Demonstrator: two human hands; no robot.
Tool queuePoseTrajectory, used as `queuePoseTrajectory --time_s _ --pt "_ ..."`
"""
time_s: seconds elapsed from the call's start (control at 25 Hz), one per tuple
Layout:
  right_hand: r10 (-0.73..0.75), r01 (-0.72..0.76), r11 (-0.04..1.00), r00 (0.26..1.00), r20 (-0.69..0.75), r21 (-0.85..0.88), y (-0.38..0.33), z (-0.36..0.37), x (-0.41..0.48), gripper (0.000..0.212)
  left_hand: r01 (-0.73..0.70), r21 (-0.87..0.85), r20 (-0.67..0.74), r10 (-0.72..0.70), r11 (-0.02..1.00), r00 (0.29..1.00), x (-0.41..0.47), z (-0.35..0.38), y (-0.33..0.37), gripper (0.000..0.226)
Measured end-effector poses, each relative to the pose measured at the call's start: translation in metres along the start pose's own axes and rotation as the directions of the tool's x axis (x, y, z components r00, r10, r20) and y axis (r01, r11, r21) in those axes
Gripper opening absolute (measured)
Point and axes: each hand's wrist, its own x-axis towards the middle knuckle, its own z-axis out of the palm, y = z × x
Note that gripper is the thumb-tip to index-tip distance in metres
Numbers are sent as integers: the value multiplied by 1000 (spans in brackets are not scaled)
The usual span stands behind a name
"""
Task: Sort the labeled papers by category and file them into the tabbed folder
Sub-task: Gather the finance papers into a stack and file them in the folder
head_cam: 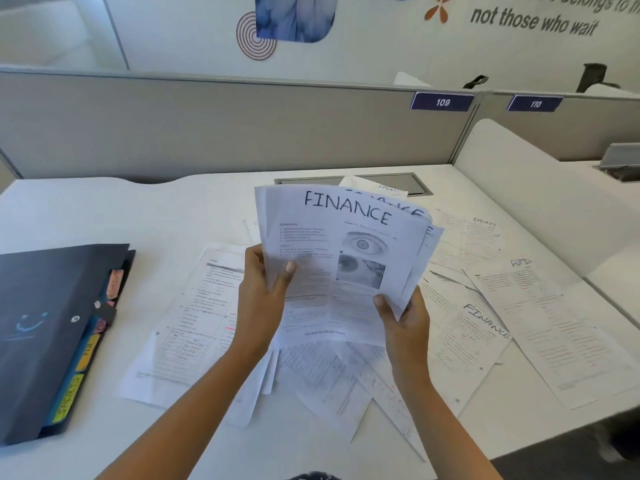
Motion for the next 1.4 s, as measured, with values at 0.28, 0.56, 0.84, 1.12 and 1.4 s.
queuePoseTrajectory --time_s 0.28,0.56,0.84,1.12,1.4 --pt "-11 4 997 996 -85 -81 2 -7 2 23 -23 -21 51 24 1000 998 -2 5 0 23" --pt "-12 -69 951 966 -260 -301 9 -25 2 16 318 618 -98 -331 719 939 22 -57 -73 55" --pt "131 -214 904 963 -237 -370 25 -30 0 12 548 781 -417 -403 301 815 9 -110 -100 86" --pt "190 -267 892 953 -235 -365 27 -25 -5 14 436 799 -337 -291 414 895 6 -111 -98 38" --pt "195 -271 890 953 -230 -367 28 -26 -5 13 316 633 -374 -78 707 924 8 -125 -83 9"
